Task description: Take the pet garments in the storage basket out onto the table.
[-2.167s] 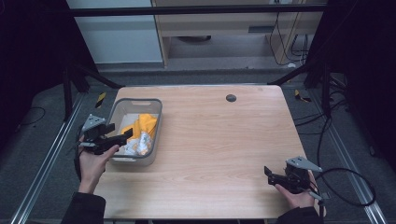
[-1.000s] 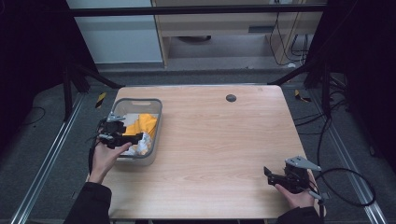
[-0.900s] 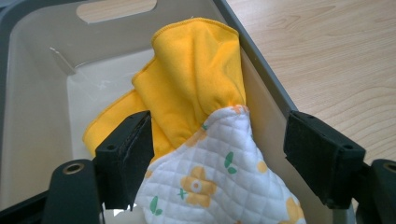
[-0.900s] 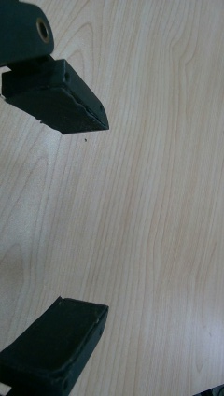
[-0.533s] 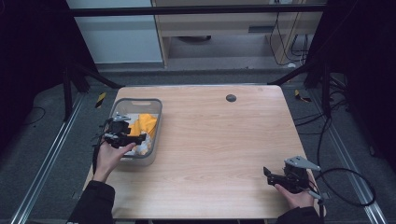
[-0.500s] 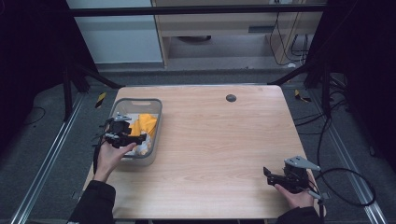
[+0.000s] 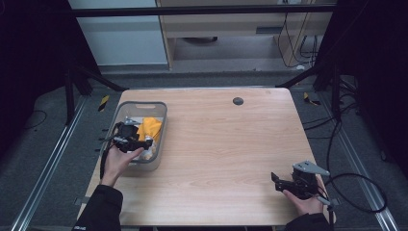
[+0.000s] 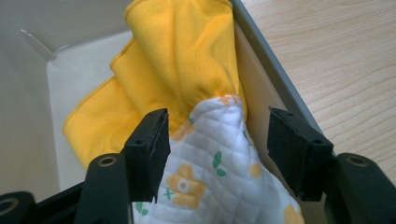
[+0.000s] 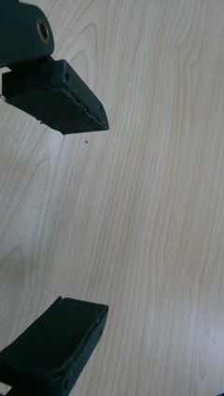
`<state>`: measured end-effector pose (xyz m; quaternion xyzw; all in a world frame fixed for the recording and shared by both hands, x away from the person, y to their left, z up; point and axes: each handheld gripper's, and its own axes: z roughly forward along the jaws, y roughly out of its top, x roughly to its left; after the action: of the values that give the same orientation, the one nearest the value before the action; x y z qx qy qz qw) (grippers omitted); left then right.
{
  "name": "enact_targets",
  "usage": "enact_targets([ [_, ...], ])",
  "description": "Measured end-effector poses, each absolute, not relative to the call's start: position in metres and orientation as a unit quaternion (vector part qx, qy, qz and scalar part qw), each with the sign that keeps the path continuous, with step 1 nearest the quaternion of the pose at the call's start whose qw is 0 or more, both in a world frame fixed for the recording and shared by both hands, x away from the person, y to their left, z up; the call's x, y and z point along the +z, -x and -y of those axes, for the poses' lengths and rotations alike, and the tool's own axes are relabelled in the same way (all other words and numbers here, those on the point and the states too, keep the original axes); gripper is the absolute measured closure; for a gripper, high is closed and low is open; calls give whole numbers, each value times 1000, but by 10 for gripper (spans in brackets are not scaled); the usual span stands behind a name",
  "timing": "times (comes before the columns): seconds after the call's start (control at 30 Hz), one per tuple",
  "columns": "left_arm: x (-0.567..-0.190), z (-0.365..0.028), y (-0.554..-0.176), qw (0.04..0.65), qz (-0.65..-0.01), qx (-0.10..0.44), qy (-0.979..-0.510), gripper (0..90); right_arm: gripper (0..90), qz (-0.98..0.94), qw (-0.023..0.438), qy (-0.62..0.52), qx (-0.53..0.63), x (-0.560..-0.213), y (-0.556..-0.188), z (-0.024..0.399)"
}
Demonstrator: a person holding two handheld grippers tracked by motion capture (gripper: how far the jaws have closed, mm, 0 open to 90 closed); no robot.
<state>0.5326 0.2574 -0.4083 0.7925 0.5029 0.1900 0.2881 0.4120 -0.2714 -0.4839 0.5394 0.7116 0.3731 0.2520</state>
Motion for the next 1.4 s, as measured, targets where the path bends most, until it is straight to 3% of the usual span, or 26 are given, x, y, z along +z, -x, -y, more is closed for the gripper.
enact_targets([
  [0.73,-426,-247,-546,241,-522,166,-801,558,105,-712,245,-543,372,-485,-413,272],
  [1.07,-425,-247,-549,235,-534,154,-798,771,105,-713,245,-542,371,-485,-413,272],
  [1.4,-410,-253,-547,243,-535,174,-790,807,105,-712,244,-544,372,-485,-413,272],
])
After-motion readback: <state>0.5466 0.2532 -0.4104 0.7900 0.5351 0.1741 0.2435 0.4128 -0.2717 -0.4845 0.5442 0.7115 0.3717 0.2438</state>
